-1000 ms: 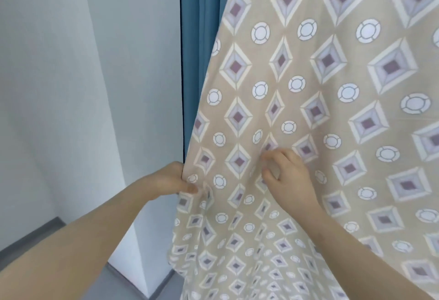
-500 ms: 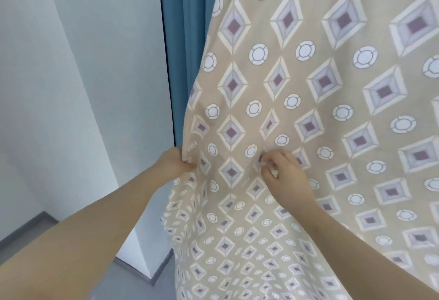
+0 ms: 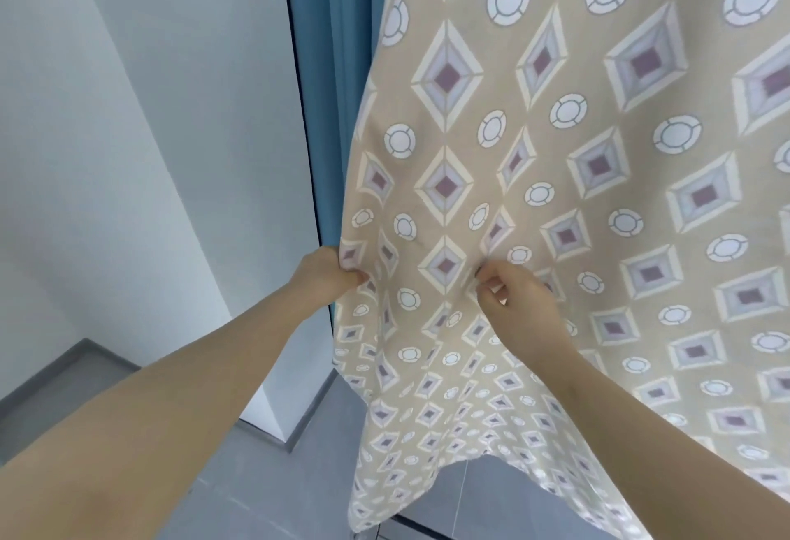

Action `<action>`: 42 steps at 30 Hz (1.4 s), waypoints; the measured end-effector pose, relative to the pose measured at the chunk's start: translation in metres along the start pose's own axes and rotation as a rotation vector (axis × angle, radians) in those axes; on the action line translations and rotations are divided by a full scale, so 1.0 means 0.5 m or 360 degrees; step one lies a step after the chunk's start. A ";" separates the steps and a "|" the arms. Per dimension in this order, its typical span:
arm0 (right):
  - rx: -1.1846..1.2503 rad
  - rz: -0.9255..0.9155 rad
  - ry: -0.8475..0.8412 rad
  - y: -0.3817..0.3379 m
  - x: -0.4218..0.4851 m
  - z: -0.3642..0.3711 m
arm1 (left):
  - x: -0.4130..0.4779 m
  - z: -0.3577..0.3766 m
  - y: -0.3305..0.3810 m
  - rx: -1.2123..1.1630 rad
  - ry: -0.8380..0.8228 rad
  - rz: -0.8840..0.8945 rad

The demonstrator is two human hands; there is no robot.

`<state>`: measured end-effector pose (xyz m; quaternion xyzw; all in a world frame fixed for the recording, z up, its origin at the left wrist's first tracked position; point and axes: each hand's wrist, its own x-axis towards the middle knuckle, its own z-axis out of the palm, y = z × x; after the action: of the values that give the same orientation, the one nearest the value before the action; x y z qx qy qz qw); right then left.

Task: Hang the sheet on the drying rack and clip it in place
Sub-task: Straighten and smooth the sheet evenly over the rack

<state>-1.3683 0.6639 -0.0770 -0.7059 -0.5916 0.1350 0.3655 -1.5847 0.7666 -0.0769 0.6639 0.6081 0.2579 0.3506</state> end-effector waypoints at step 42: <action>0.0290 0.1315 0.0671 -0.142 -0.167 0.350 | 0.152 -0.030 -0.146 -0.0433 -0.1798 0.0455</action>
<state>-1.5516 0.6507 -0.1711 -0.8591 -0.1597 0.1742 0.4539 -1.6322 0.8449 -0.1309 0.7227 0.1936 -0.0149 0.6633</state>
